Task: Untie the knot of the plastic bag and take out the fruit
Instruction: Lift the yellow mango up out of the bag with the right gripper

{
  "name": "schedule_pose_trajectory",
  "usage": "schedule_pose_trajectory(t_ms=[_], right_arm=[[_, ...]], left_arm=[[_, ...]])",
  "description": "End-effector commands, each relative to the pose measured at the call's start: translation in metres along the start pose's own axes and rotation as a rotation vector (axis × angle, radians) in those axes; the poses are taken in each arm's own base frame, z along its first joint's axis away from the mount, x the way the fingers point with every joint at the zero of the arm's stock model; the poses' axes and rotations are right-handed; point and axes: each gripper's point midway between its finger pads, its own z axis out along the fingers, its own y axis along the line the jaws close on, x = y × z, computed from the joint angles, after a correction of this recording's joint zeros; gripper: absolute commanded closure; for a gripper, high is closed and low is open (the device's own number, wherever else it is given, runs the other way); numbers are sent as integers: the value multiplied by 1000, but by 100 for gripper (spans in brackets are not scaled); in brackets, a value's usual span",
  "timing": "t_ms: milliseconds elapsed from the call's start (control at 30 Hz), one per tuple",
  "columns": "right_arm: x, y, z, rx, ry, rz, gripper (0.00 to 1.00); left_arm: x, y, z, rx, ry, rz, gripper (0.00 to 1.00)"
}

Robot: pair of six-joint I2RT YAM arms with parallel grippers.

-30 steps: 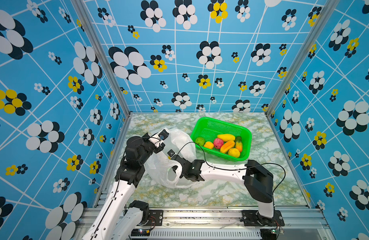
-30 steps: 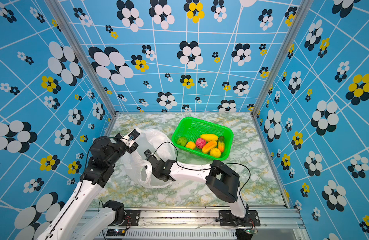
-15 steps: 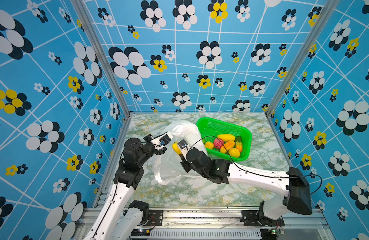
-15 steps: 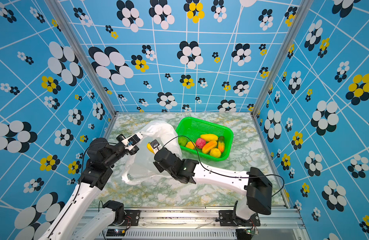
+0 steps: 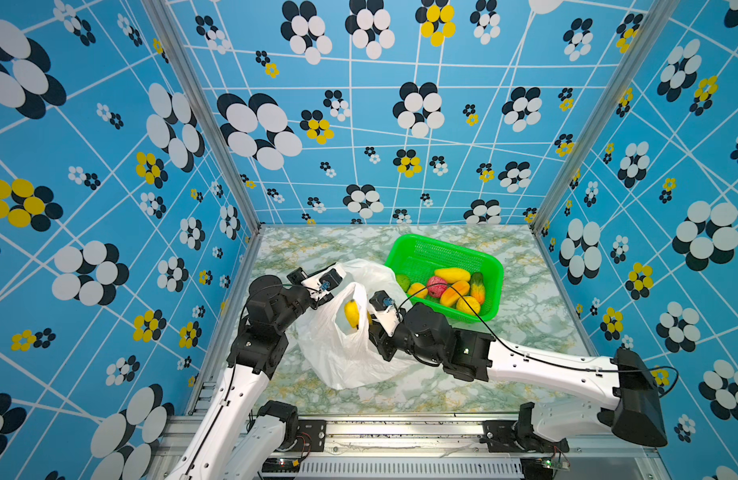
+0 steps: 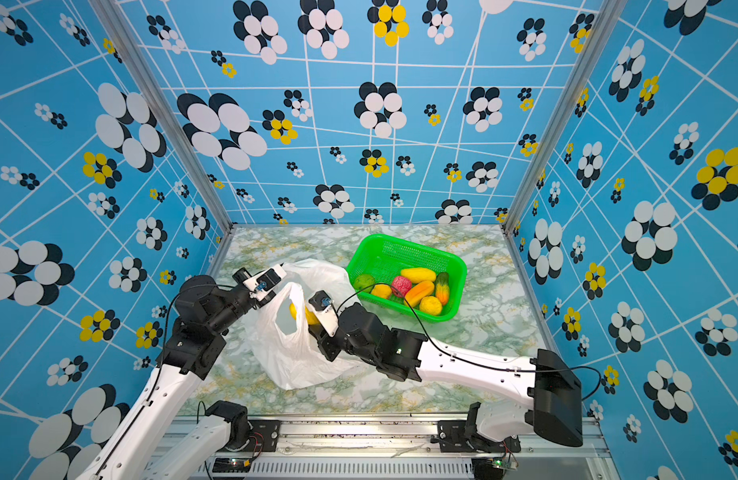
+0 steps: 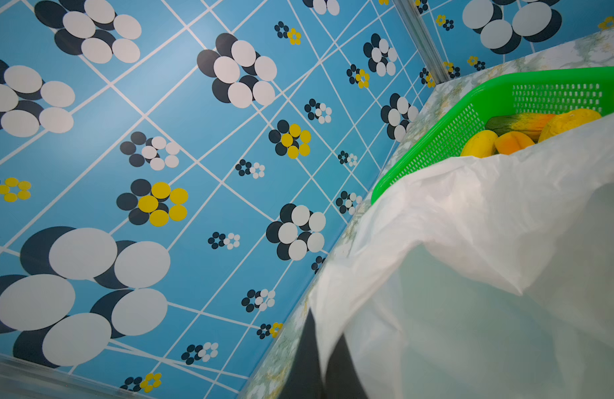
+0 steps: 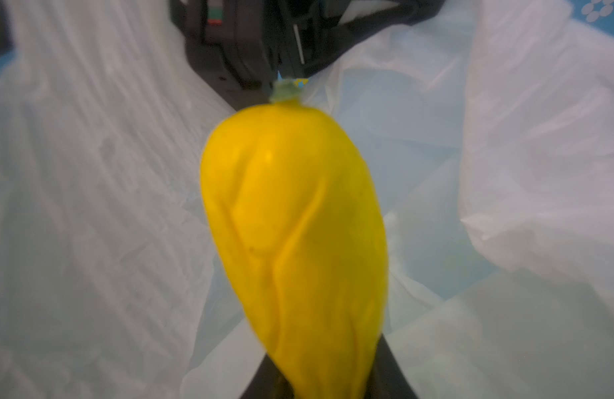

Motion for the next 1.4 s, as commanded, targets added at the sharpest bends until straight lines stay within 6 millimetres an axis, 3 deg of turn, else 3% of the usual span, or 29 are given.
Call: schedule_pose_trajectory(t_ms=[0,167,333,433,600,700,833,933,1000,1233,1367], right_arm=[[-31,10,-23,-58,-126,28,74],[-43,-20,-52,89,-223,33,75],[-46,-70,-83,366,-278,66,75],[-43,-88,-89,473,-265,55,75],[-39,-101,-83,548,-198,54,77],[-43,-88,-74,464,-183,62,76],[-62,-16,-53,52,-169,37,74],[-75,7,-42,-29,-168,66,74],[-79,2,-30,9,-168,99,74],[-84,-47,7,318,-131,138,77],[-104,-44,14,265,-189,114,75]], left_arm=[[0,2,0,-5,4,-3,100],[-1,1,1,1,1,-3,100],[-2,0,0,4,-5,0,100],[-4,-2,-1,15,-18,7,100],[-8,-6,-2,31,-40,21,100],[-9,-7,-2,34,-46,21,100],[-13,-9,-2,49,-59,21,100],[-17,-11,-3,55,-69,22,100],[-20,-12,-5,57,-75,30,100],[-32,-23,-10,88,-116,71,100],[-34,-27,-10,105,-127,79,100]])
